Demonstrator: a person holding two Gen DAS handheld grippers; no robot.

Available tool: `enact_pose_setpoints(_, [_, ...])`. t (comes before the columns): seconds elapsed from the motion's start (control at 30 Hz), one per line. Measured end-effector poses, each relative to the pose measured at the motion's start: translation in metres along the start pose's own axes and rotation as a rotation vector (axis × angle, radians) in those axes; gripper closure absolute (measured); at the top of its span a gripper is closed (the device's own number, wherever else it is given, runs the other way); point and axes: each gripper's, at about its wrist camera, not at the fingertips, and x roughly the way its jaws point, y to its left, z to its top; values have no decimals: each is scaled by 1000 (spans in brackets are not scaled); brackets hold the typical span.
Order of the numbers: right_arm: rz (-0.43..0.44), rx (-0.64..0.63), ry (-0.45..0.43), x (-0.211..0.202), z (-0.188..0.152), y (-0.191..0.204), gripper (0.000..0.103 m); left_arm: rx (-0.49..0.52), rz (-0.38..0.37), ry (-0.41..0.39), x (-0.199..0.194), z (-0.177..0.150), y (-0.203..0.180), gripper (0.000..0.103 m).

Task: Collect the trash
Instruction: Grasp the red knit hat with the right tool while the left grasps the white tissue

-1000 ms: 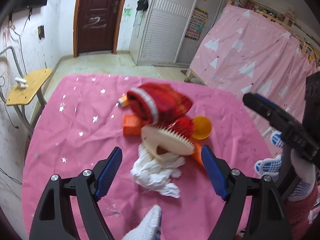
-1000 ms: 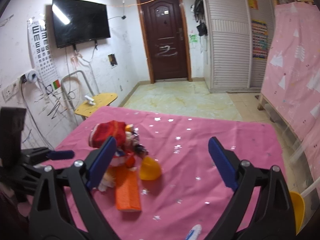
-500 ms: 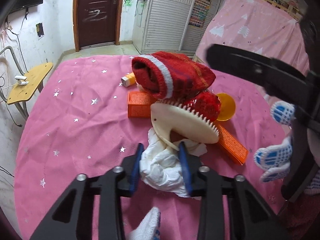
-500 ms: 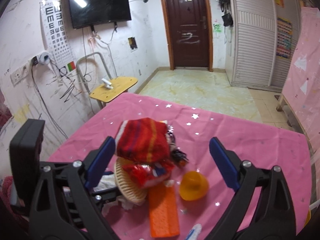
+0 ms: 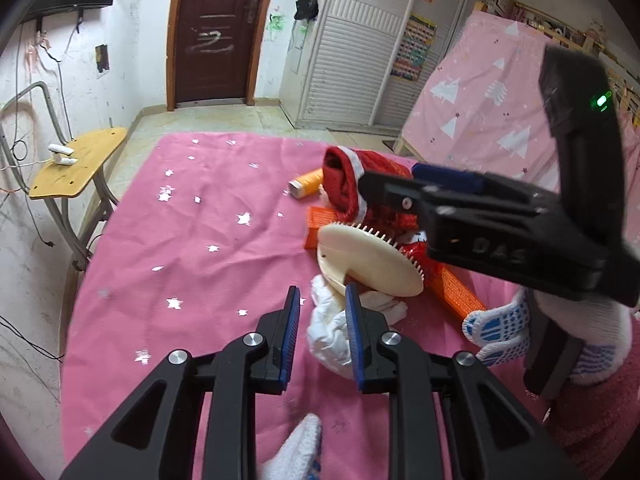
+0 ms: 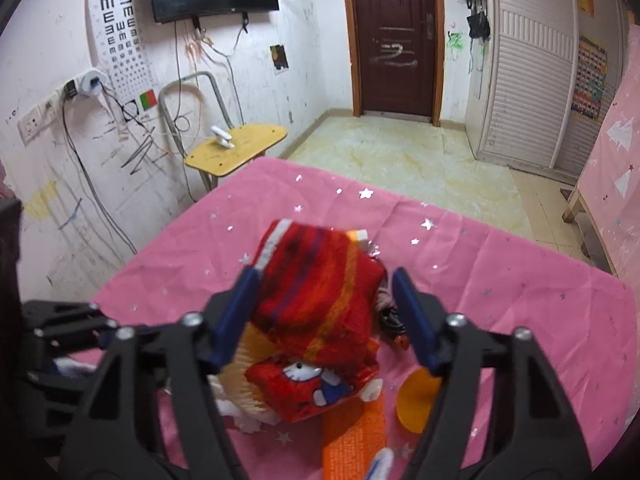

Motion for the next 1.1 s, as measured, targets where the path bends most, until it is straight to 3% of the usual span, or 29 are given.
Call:
enact_pose_setpoints(0.17, [-29,-33,-15,-1,-2,3,87,-15,23,-23,-13,1,5,89])
enact_pose_setpoints(0.33, [-38,-11,-92,-22,2,-4,92,-12,0,28,-5,-1,4,84])
enact_pose_setpoints(0.4, [-37,4,-116,-32,4,-9,92,1,9,47,0,-1,3,61])
enact_pose_setpoints(0.43, [-42,10,-131,-37,4,-11,92,8,13,57,3,-2,1,40])
enact_pose_setpoints(0.47, [-44,15,-139,-41,4,-13,92,13,11,62,4,-3,-1,32])
enact_pose_setpoints(0.67, [-41,68,-204,-69,1,-31,92,96,40,80,11,-12,-21,32])
enact_pose_setpoints(0.7, [-35,81,-215,-73,0,-35,92,106,50,81,16,-12,-22,36])
enact_pose_setpoints(0.73, [-28,92,-220,-77,-1,-39,92,115,60,82,18,-12,-24,51])
enact_pose_setpoints(0.83, [-26,118,-235,-84,-5,-48,91,145,82,89,23,-14,-30,80])
enact_pose_setpoints(1.0, [-23,163,-250,-92,-14,-65,91,178,114,68,17,-16,-39,93])
enact_pose_setpoints(1.1, [-23,177,-262,-98,-20,-74,91,167,109,74,12,-16,-39,94])
